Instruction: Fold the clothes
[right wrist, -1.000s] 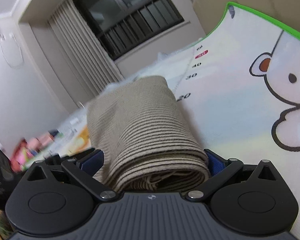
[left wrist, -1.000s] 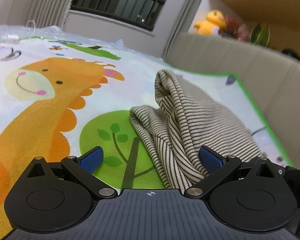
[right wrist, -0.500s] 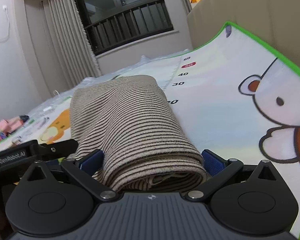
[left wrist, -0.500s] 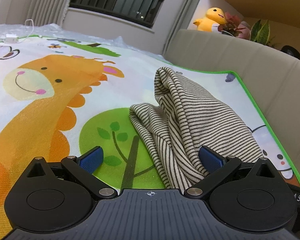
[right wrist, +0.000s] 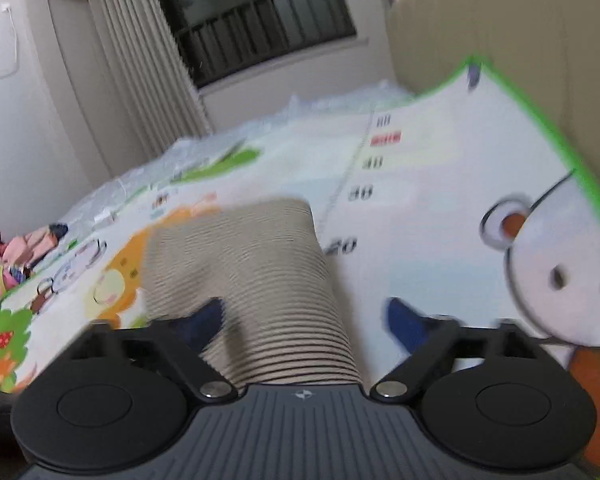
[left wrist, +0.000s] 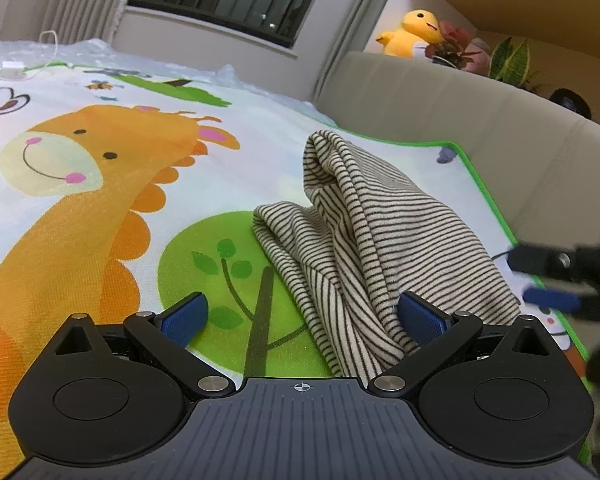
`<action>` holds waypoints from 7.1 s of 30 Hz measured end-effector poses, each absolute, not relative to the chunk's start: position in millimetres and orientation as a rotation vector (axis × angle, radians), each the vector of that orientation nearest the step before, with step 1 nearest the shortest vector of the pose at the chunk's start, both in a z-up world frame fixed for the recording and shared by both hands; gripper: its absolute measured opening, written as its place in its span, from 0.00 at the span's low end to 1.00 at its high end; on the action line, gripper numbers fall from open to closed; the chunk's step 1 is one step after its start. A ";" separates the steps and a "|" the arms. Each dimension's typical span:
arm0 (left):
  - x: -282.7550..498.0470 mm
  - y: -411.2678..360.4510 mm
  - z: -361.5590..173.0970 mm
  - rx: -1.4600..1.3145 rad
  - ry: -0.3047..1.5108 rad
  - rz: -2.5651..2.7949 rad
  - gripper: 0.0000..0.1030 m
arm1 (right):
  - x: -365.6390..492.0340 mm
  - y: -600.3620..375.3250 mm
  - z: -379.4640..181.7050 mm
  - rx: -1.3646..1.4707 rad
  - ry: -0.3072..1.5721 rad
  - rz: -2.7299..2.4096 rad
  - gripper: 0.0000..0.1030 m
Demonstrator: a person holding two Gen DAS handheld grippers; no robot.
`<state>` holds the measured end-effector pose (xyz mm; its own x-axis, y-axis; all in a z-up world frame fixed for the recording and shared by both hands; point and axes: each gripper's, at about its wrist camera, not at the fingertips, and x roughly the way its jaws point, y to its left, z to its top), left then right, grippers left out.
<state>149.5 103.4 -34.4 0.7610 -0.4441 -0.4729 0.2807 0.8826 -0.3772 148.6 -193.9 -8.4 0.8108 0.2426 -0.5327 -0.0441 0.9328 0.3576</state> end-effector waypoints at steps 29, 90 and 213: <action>151.2 114.8 -26.2 -0.358 0.588 -0.371 0.73 | 170.0 -150.8 -41.5 0.452 0.665 0.563 0.64; 153.5 210.4 -38.3 -0.606 0.554 -0.261 0.76 | 203.8 -81.4 -41.3 0.285 0.621 0.591 0.64; 22.3 106.4 -37.2 -0.088 0.516 0.112 1.00 | 103.4 -123.3 -42.5 -0.032 0.652 0.431 1.00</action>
